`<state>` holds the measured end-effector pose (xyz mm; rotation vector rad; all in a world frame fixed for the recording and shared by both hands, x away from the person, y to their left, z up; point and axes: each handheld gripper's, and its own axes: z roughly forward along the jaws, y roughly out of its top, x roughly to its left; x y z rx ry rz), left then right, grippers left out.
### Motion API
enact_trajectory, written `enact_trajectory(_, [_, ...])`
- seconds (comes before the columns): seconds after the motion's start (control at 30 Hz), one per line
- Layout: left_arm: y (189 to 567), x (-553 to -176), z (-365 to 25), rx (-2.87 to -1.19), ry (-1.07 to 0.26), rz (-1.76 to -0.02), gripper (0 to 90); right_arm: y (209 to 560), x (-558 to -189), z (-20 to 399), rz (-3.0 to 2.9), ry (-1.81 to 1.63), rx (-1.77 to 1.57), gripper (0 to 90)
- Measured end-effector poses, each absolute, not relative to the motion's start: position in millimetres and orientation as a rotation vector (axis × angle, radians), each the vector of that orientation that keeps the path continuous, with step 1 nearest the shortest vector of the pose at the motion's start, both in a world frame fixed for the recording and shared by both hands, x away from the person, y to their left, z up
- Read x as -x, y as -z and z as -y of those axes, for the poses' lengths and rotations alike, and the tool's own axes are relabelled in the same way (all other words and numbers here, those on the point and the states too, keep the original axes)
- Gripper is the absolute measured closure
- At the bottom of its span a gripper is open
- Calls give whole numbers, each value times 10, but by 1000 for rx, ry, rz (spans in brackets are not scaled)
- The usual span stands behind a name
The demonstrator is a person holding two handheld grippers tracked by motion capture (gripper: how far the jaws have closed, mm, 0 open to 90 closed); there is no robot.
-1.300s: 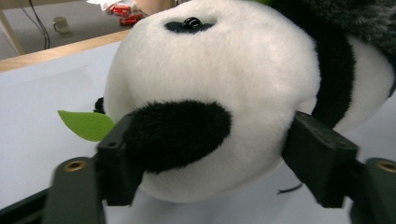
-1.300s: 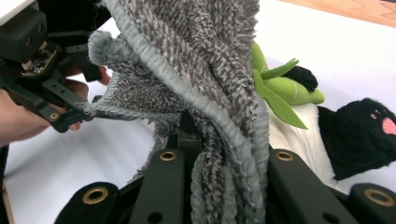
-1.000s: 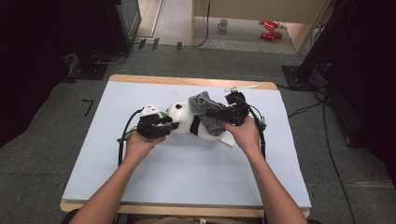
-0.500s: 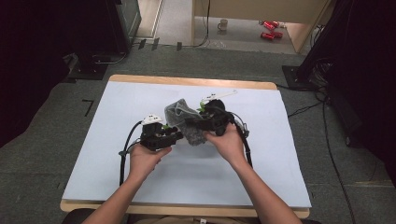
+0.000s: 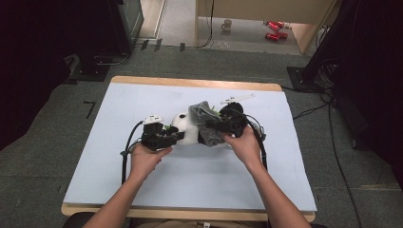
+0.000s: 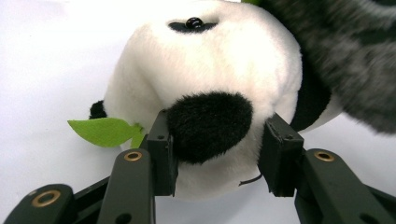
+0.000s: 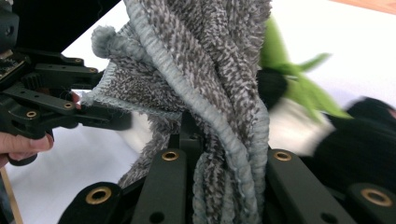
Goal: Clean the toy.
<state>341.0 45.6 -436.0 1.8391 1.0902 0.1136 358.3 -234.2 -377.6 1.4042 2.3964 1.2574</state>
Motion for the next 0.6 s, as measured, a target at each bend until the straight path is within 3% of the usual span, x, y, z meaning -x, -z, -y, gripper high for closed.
enact_trajectory(0.3, [4358,-3403,-444,-1862,-138,-1027,536,3773,-3548,2619,-2347,-1267,-1474,781])
enact_trajectory(0.6, [4372,-3374,-527,-1874,-227,-849,336,3793,-3582,2656,-2332,-1291,-1487,780])
